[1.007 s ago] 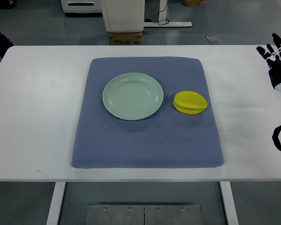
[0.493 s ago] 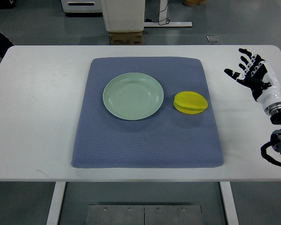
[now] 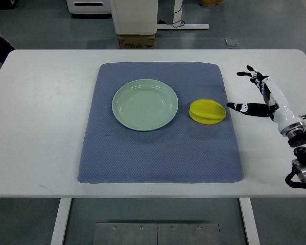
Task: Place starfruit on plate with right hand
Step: 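Move the open right hand toward the yellow starfruit, then close the right hand fingers around the yellow starfruit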
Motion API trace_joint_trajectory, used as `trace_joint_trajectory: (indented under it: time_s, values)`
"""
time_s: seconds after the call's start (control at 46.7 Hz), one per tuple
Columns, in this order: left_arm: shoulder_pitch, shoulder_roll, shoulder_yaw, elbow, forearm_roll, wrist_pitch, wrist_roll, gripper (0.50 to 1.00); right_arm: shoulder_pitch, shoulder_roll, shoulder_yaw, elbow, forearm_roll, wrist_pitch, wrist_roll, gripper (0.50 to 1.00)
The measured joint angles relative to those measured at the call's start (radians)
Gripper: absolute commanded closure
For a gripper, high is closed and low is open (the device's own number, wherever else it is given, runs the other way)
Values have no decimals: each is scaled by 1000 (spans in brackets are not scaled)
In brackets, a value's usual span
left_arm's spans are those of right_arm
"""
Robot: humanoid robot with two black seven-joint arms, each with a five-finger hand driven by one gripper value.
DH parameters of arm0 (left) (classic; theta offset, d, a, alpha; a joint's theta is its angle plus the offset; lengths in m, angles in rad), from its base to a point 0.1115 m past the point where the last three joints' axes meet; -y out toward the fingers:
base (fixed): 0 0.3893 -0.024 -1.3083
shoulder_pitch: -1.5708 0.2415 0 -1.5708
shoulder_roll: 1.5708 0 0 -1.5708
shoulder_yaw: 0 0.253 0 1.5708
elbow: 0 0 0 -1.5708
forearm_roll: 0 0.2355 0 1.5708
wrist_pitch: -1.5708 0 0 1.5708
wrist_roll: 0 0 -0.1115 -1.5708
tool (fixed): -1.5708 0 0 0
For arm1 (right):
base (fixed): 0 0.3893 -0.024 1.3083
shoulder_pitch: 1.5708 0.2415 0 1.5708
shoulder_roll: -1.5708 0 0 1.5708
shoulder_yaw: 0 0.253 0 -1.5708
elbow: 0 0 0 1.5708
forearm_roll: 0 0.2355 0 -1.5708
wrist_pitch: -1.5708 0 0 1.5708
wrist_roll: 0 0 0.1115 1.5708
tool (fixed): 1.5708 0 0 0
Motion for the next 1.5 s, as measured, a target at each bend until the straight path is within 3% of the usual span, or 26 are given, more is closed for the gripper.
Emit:
trace_joint_trajectory:
  time_s: [0.214, 1.5]
  values:
    - [0, 0, 0, 0, 0, 0, 0, 500, 69, 6, -167, 0, -2, -63, 0, 500]
    - [0, 0, 0, 0, 0, 0, 0, 500, 108, 157, -204, -35, 12, -63, 0, 500]
